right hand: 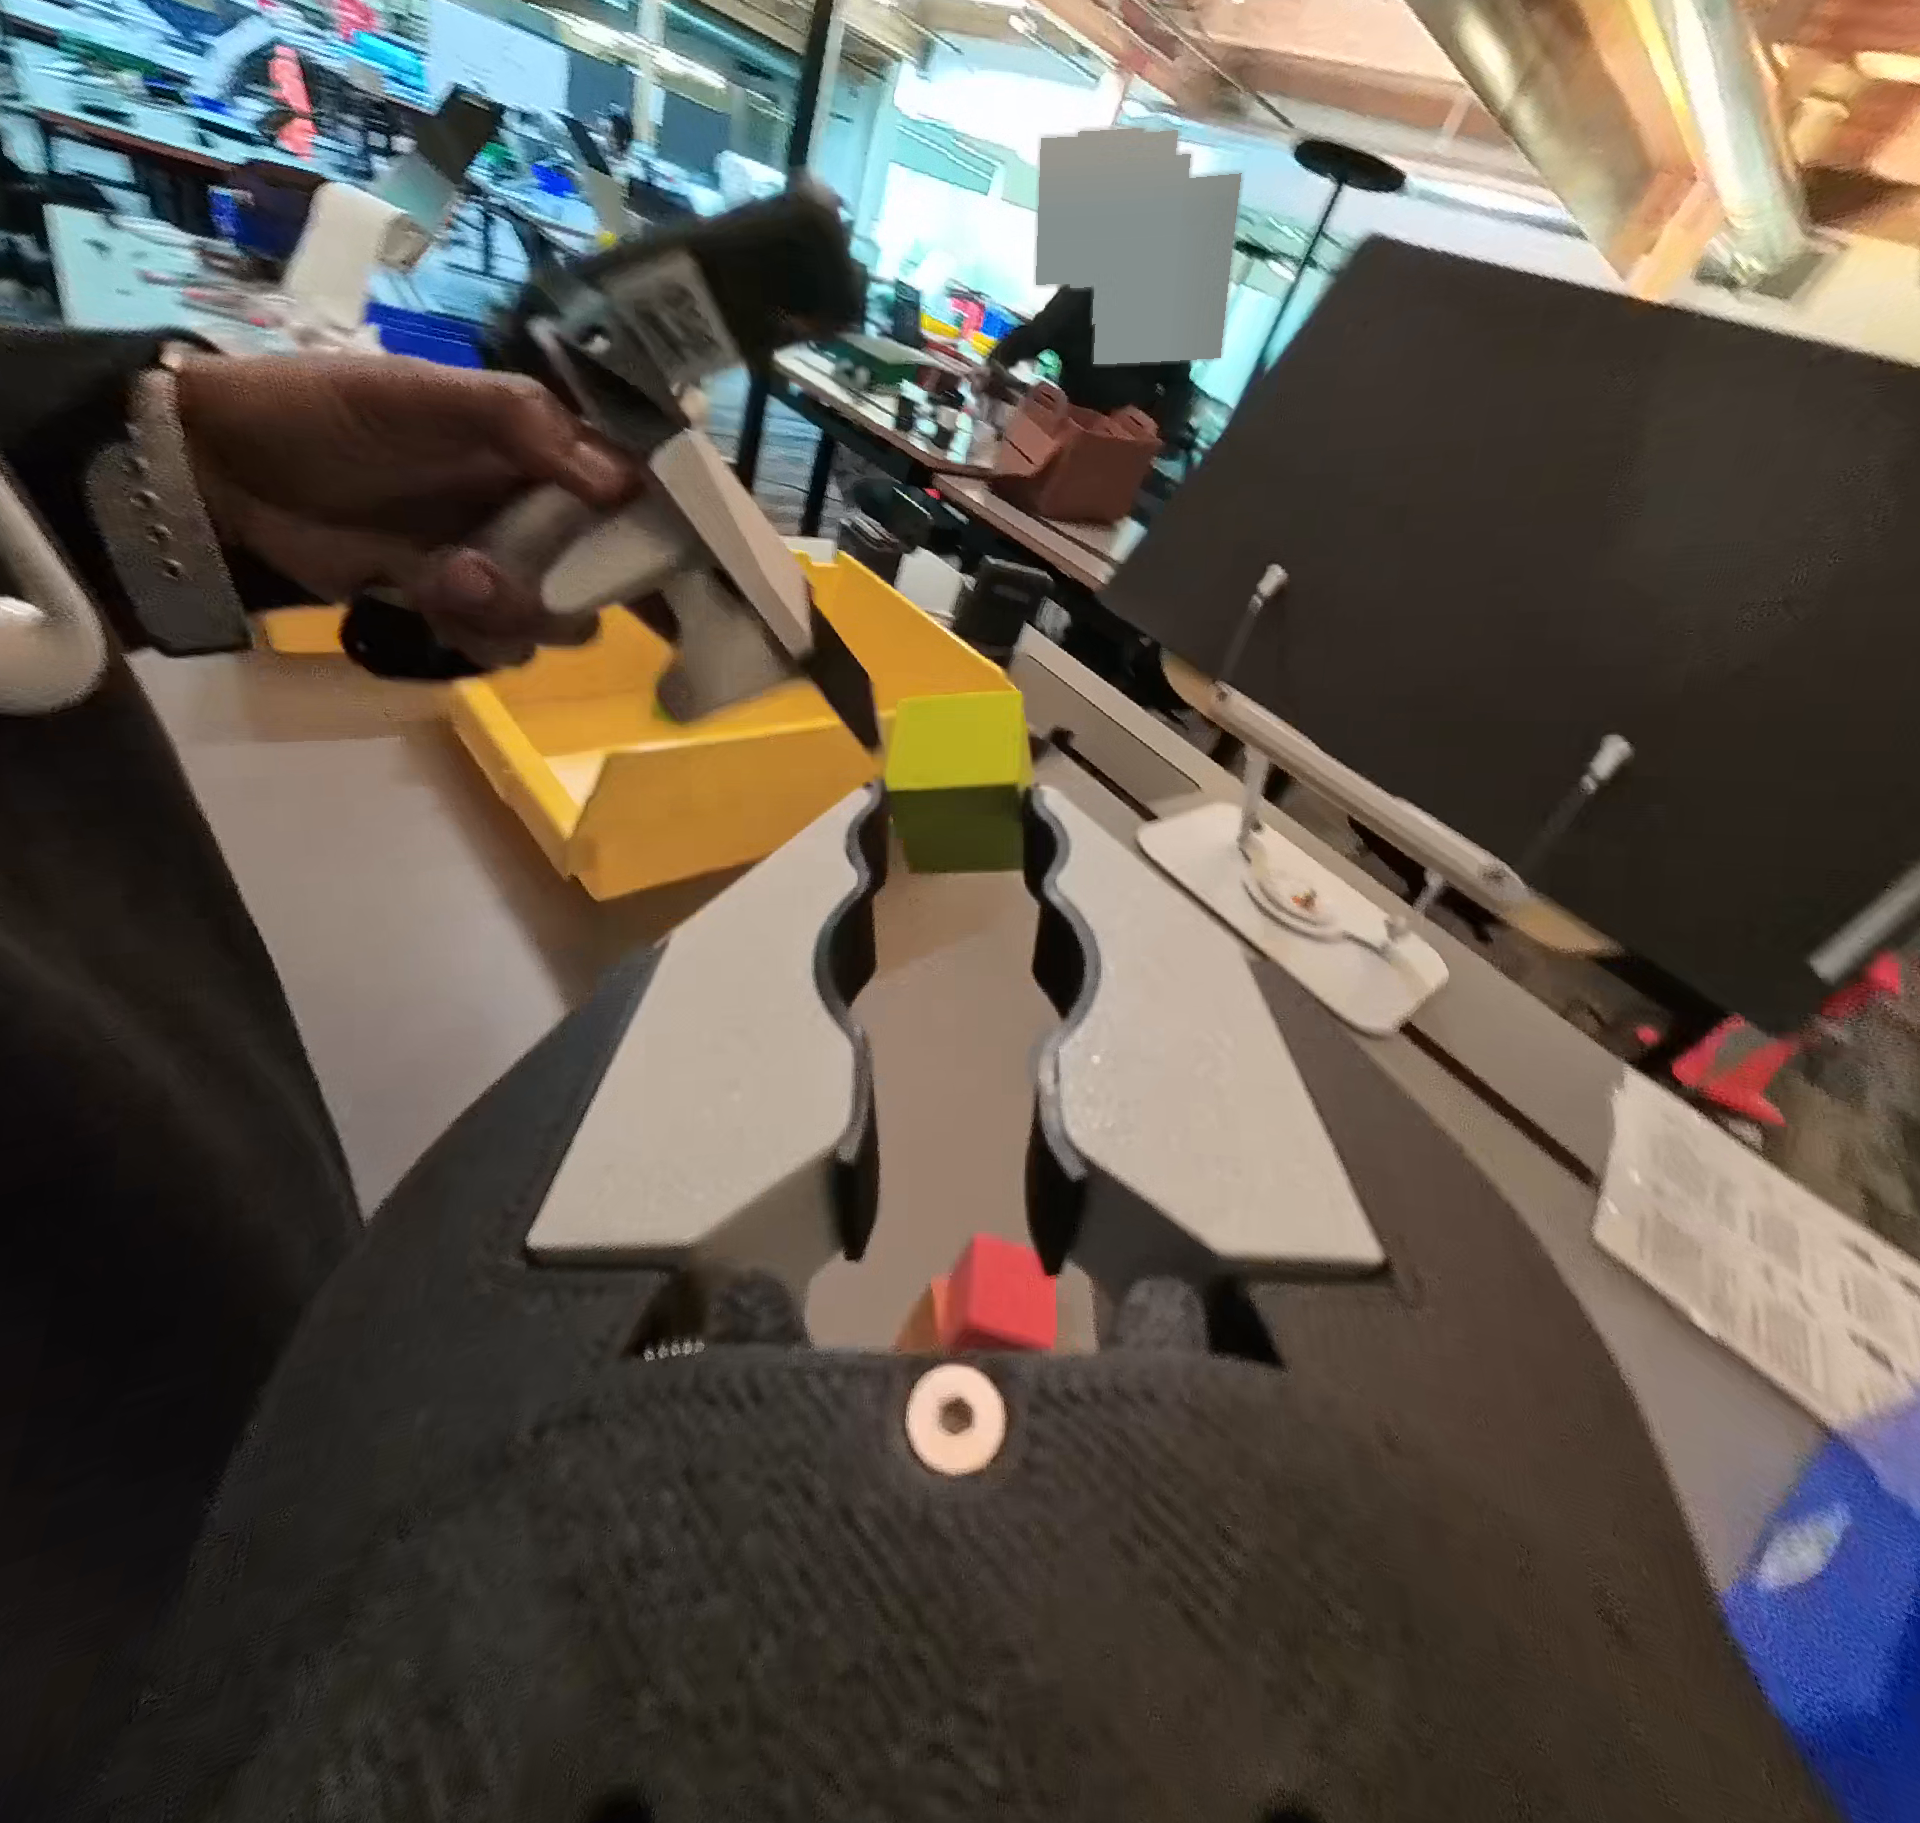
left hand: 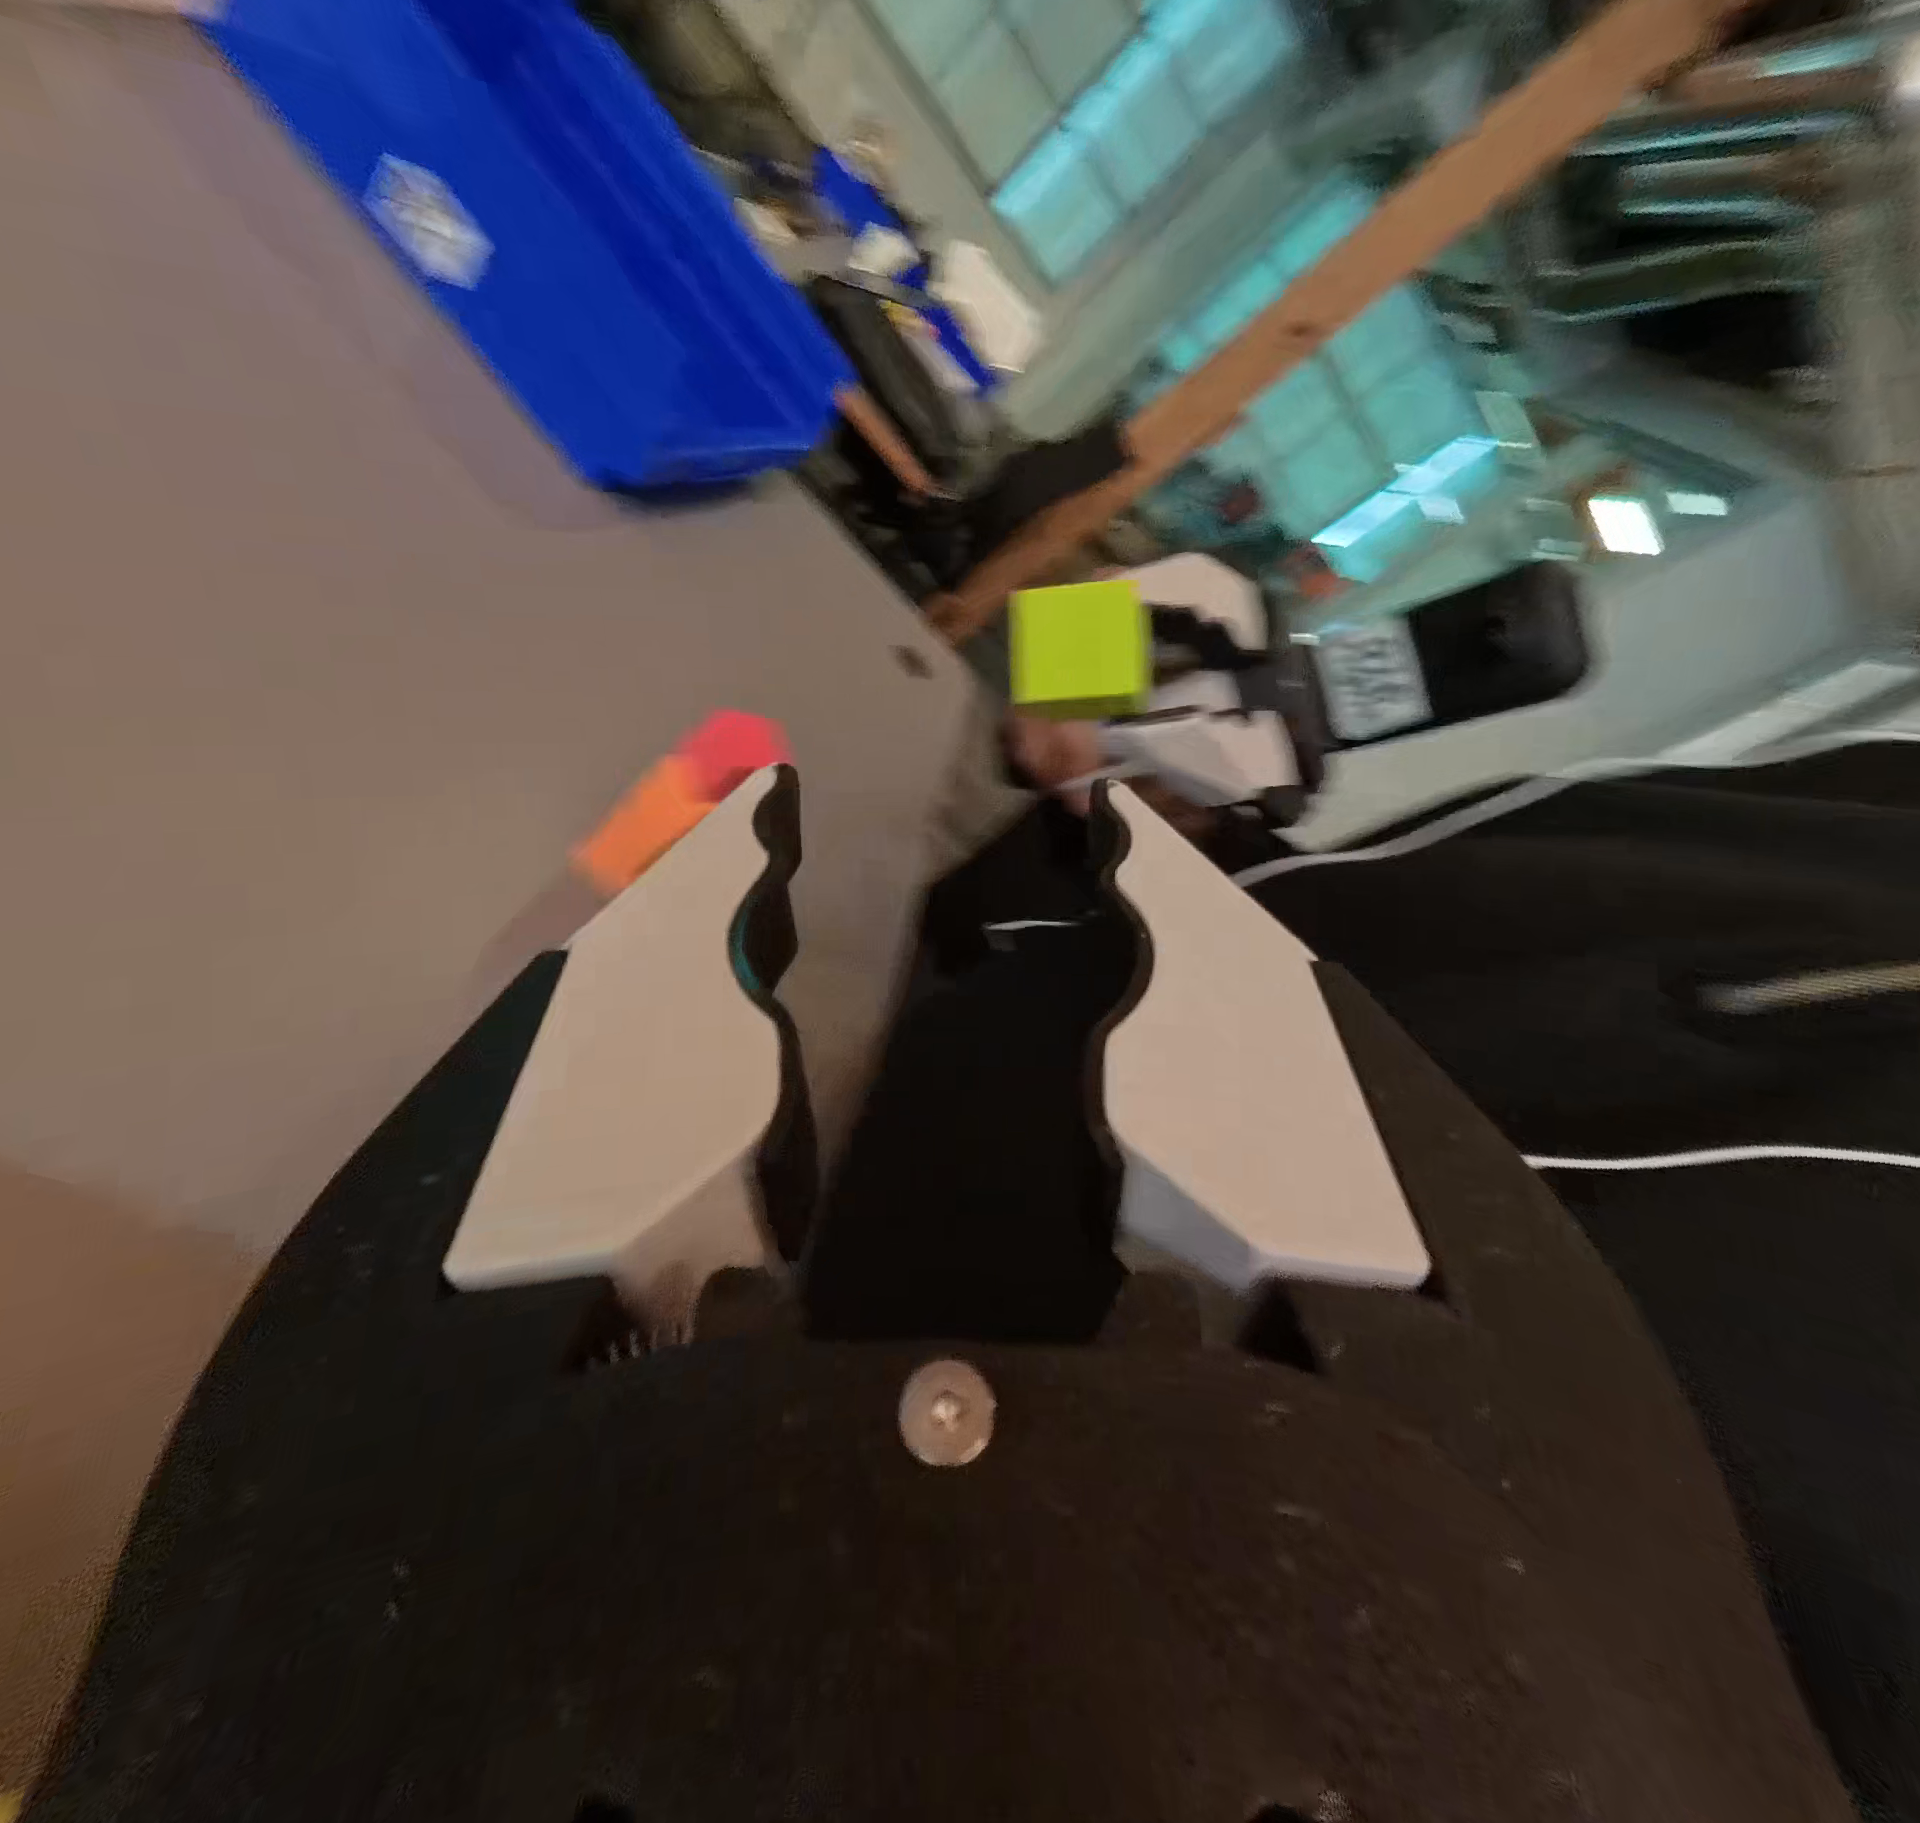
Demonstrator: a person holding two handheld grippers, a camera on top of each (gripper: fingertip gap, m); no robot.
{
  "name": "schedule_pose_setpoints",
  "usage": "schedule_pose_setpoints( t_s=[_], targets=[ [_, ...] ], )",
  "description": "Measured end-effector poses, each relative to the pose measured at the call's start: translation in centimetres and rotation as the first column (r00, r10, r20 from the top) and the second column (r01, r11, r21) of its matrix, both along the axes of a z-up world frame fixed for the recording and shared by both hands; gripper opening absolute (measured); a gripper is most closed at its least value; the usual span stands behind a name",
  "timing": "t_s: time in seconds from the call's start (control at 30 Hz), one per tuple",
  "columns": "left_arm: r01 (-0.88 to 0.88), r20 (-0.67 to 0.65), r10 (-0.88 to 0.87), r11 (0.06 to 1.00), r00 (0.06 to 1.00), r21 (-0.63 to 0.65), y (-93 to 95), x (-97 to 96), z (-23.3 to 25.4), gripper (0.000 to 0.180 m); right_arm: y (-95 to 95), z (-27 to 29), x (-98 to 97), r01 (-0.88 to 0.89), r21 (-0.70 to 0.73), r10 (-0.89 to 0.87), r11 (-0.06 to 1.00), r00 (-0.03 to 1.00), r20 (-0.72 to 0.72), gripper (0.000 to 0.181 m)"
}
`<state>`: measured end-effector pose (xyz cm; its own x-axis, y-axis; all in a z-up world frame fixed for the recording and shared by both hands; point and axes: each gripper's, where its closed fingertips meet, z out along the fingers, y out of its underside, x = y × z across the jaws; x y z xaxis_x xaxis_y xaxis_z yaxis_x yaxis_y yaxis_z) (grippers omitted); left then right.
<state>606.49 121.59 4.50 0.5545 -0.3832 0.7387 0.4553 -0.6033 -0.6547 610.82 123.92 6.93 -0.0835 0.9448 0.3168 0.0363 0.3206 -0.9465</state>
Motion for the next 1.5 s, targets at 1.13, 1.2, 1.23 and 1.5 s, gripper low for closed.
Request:
schedule_pose_setpoints(
  t_s=[1.13, 1.2, 1.23, 1.5],
  targets=[
    [-0.411, -0.799, 0.204, 0.91, 0.565, -0.058, 1.0, -9.8, -3.6, 0.03, 6.0, -10.7, 3.2, 0.204, -0.331, -0.091, 0.921, 0.941, 0.326, 0.024],
    [-0.283, -0.758, 0.134, 0.957, 0.638, -0.069, 2.4, -5.2, -3.2, 0.03, 6.1, -11.4, 2.9, 0.204, -0.34, -0.083, 0.918, 0.938, 0.337, 0.024],
    [-0.227, -0.749, 0.097, 0.971, 0.655, -0.073, 2.9, -3.3, -3.3, 0.03, 6.1, -11.6, 2.8, 0.202, -0.346, -0.08, 0.916, 0.938, 0.337, 0.024],
    [0.016, -0.677, -0.093, 0.993, 0.73, -0.119, 5.4, 5.2, -4.4, 0.03, 6.1, -11.7, 2.9, 0.171, -0.395, -0.048, 0.903, 0.952, 0.301, 0.025]
  ],
)
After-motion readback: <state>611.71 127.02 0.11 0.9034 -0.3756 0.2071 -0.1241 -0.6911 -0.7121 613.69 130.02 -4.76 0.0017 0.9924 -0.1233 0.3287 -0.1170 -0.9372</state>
